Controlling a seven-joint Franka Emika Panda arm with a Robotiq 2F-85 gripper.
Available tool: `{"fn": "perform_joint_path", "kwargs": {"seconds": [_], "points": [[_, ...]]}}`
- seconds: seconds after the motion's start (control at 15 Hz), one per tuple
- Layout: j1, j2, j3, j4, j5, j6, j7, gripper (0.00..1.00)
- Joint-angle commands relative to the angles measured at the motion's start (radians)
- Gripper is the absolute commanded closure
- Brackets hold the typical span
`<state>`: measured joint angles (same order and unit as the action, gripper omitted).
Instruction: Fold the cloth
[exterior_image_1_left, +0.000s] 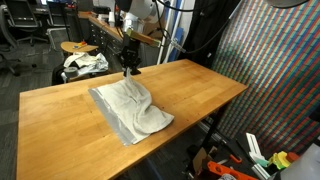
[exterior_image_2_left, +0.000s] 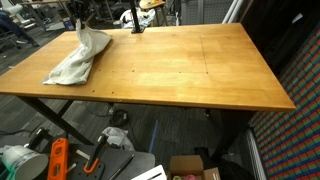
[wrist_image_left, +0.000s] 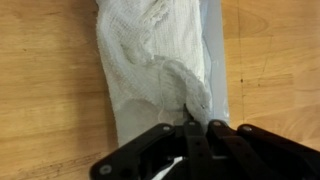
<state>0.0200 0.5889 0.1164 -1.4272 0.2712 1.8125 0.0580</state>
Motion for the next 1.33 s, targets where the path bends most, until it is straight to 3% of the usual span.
{"fn": "perform_joint_path", "kwargs": {"seconds": [0.0,0.27,0.47,0.73,1.27], "points": [[0.028,-0.068,0.01,-0.072,0.031,0.039,-0.003,0.99],[0.062,-0.048,0.028,-0.038,0.086,0.087,0.047,0.99],[0.082,-0.011,0.036,-0.001,0.152,0.211,0.101,0.99],[0.106,0.05,0.029,0.067,0.154,0.295,0.182,0.99],[0.116,0.161,0.032,0.217,0.141,0.207,0.309,0.99]]}}
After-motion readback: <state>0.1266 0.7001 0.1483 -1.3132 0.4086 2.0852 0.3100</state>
